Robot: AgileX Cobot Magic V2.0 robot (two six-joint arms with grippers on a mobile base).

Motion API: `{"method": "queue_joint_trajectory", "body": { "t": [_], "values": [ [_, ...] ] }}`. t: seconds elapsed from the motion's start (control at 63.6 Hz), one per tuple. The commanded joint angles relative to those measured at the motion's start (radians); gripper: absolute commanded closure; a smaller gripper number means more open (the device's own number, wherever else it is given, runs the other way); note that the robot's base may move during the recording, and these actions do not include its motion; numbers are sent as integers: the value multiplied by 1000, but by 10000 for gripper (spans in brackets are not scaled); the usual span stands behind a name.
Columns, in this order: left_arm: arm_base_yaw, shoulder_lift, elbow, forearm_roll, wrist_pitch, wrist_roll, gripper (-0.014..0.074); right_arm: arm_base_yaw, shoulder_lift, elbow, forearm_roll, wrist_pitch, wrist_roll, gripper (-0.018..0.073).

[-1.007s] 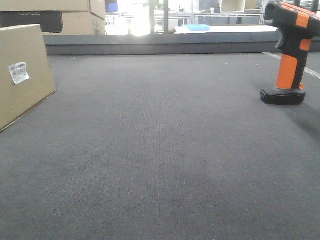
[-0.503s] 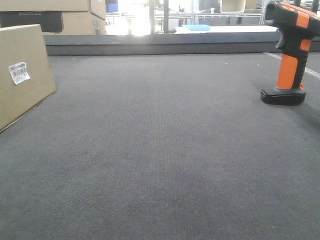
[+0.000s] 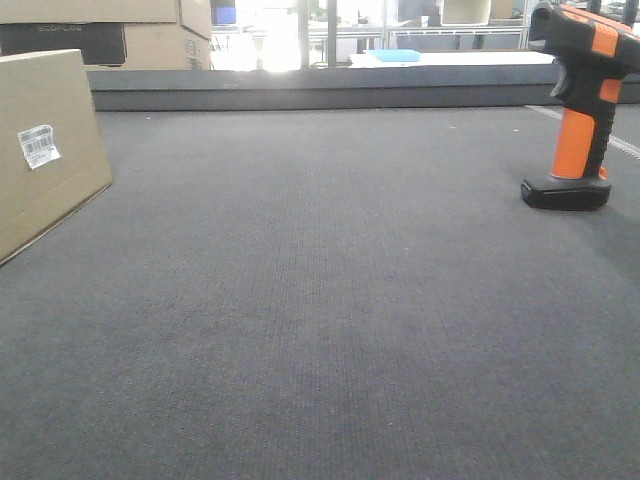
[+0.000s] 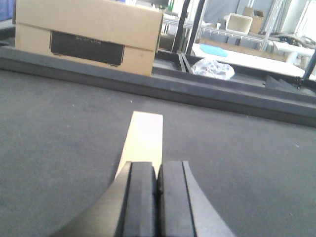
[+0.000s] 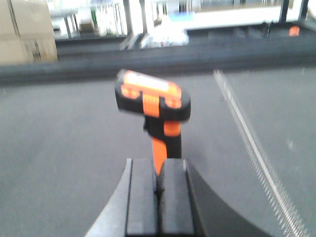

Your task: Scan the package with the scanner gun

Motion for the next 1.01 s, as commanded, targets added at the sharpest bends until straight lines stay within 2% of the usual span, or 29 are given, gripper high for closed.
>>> {"method": "queue_joint_trajectory", "body": {
  "t": [0.0,0.126,0.236,0.503,0.724,0.991],
  "values": [
    [2,-38,-1,-4,14,-8,708,1,-61,0,-6,37,-1,727],
    [2,-100,27,21,13,-6,708,1,-167,0,2,120,-1,727],
    [2,-175,82,23,22,-6,708,1,-253,0,57,210,-1,727],
    [2,-419,197,23,75,-6,708,1,-440,0,57,398,-1,727],
    [2,-521,209,23,102,-6,708,1,-518,0,57,406,-25,727],
    [2,-527,209,23,102,-6,708,1,-520,0,57,406,-25,727]
  ]
}}
